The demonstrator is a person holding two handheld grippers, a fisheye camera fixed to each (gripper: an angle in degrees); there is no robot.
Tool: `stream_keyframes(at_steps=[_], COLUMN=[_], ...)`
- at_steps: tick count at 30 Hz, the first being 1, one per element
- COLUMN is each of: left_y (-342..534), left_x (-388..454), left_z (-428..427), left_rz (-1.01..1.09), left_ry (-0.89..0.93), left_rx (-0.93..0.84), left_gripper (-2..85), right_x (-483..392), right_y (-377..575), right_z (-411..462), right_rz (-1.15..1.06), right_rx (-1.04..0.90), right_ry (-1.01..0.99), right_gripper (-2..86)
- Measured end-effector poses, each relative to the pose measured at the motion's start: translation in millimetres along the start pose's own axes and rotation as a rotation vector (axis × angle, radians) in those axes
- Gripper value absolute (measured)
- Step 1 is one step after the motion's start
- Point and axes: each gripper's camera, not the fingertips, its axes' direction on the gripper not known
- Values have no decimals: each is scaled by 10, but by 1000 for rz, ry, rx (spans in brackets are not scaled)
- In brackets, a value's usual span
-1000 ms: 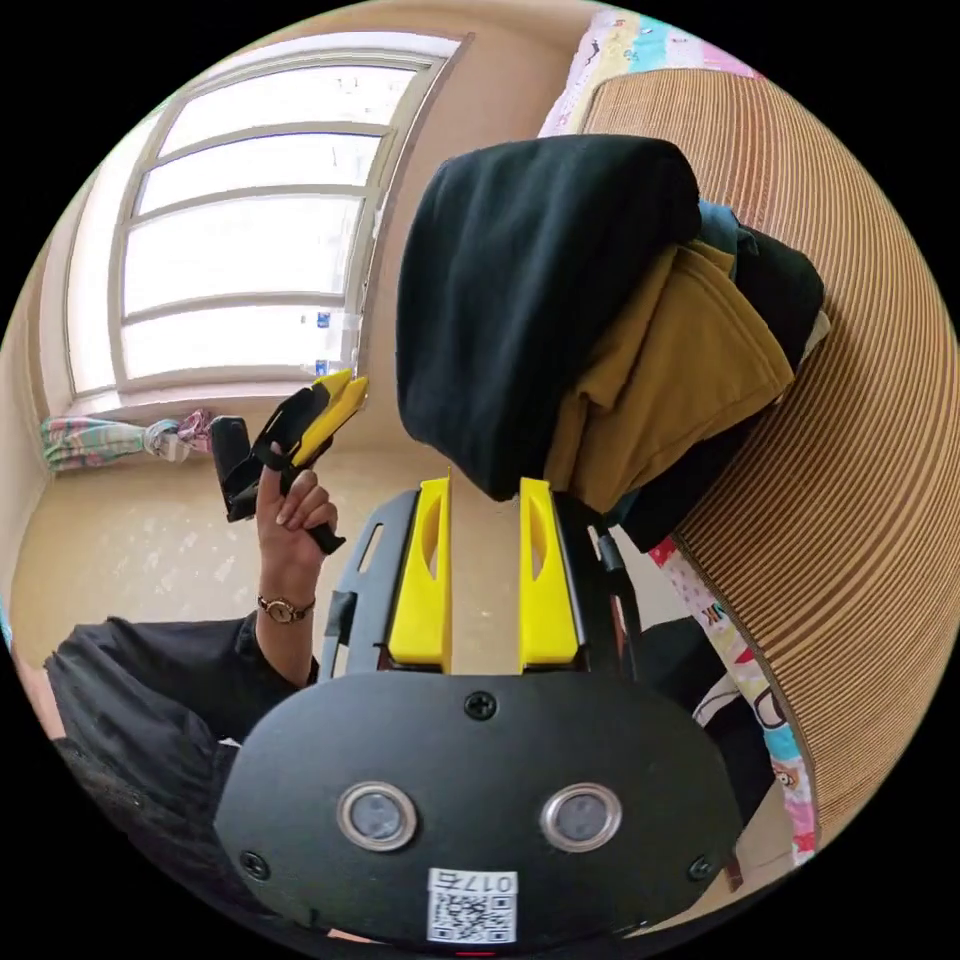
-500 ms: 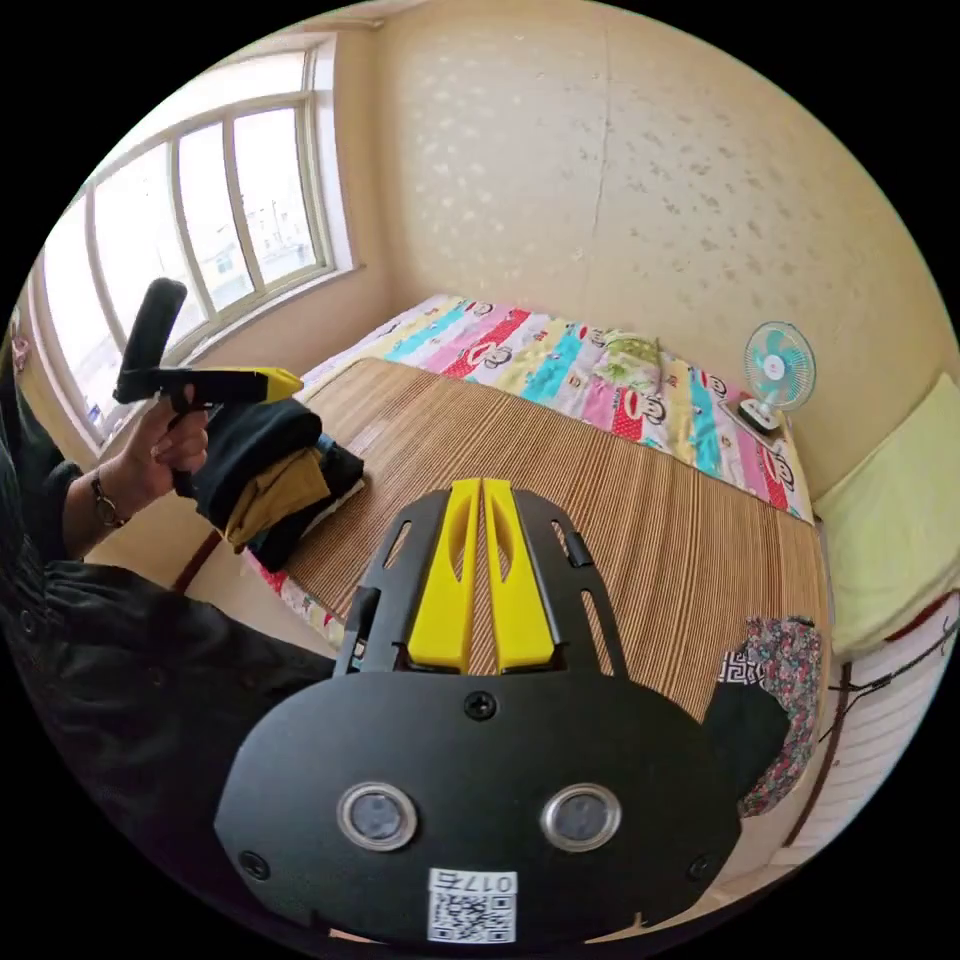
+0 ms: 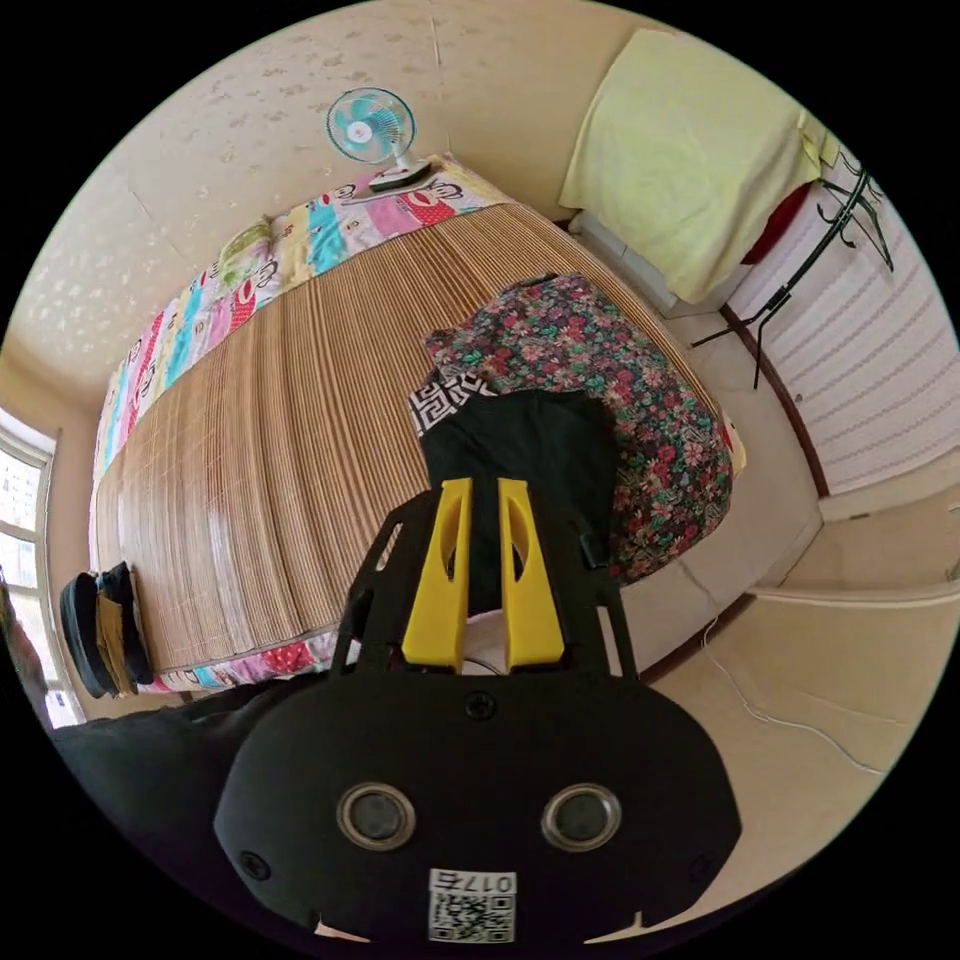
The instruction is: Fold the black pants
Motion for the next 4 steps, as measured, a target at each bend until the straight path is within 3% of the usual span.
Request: stream_keyframes(at_steps=[4], left_y=[54], left_x=[-108], left_z=[397], left_rz=[-56], left_ry=[-106], left_rx=[-79], left_gripper=[-7], right_x=[495], right_y=[-561], right_z=[484], right_rz=[129], right_rx=[-64], right_ry=[9], right_gripper=[83])
